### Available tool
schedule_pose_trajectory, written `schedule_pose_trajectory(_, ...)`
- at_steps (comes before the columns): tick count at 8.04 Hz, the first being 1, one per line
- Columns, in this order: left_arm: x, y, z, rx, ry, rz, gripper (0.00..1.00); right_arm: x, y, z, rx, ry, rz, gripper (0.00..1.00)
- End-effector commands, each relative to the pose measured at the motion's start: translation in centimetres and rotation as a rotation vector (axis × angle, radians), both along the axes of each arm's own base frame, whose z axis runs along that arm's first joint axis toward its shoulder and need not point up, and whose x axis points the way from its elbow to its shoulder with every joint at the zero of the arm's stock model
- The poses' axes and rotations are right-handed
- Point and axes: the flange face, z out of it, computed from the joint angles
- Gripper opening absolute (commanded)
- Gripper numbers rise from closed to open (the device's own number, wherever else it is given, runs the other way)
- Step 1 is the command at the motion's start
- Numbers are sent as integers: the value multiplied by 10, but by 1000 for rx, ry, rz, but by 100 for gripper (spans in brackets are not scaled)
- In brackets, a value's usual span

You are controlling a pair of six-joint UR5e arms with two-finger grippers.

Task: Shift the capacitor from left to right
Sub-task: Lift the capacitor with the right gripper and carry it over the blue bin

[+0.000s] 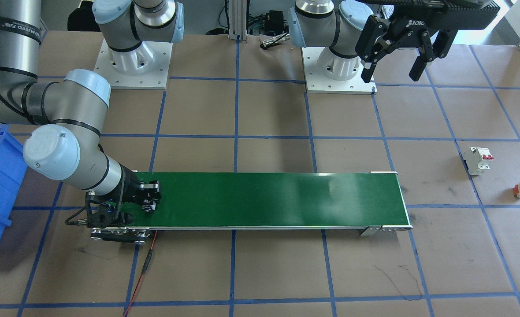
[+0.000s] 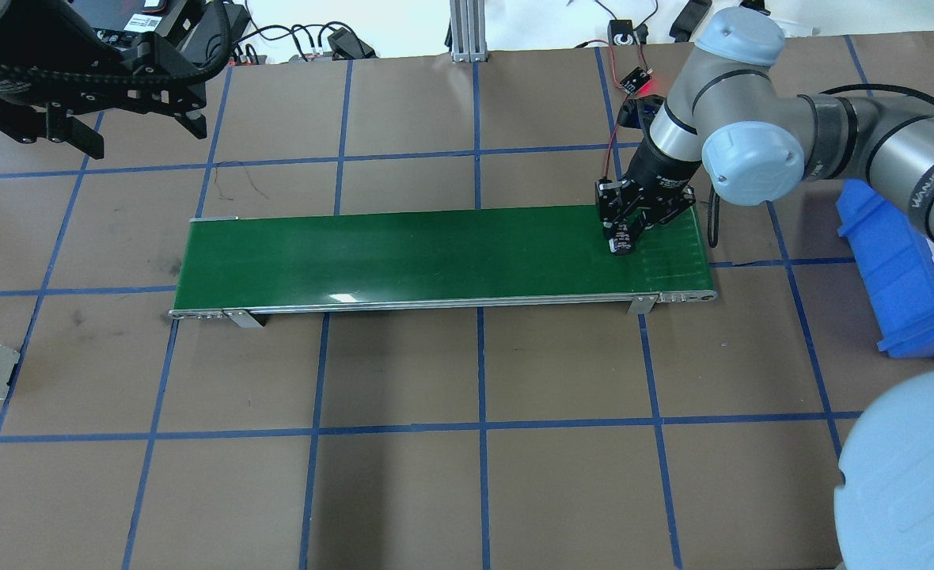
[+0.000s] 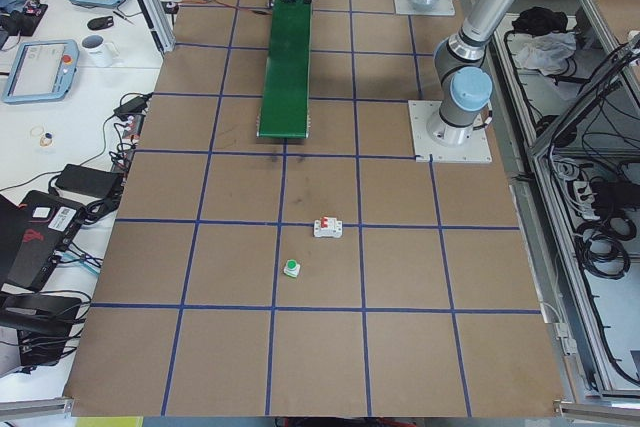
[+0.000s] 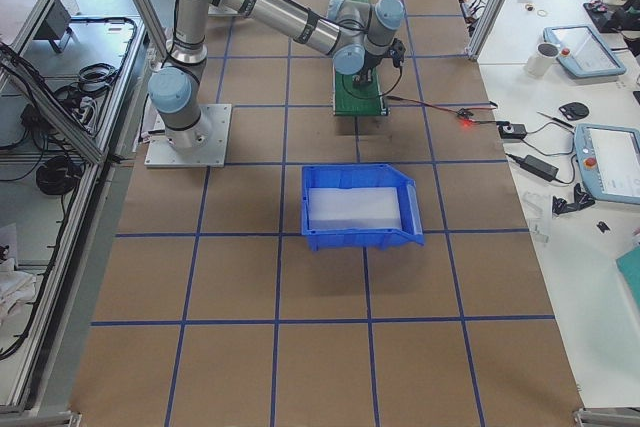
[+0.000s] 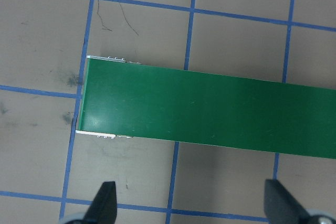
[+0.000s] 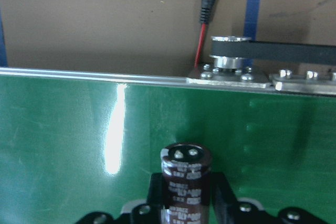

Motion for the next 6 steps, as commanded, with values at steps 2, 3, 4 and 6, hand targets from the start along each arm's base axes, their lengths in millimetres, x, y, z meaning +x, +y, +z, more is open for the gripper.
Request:
schedule_pose_trajectory(2, 0, 0, 0, 0, 1, 1, 100, -21, -2, 16, -22, 165, 70, 0)
schedule_pose_trajectory(3, 0, 0, 0, 0, 1, 1, 100, -28, 0, 42, -16, 222, 80, 0)
schedule_pose_trajectory(4, 0, 0, 0, 0, 1, 1, 100, -37, 7, 78, -18, 260, 103, 0)
schedule_pose_trajectory(6, 0, 0, 0, -1, 1, 1, 100, -116, 26, 121, -4, 279, 115, 0)
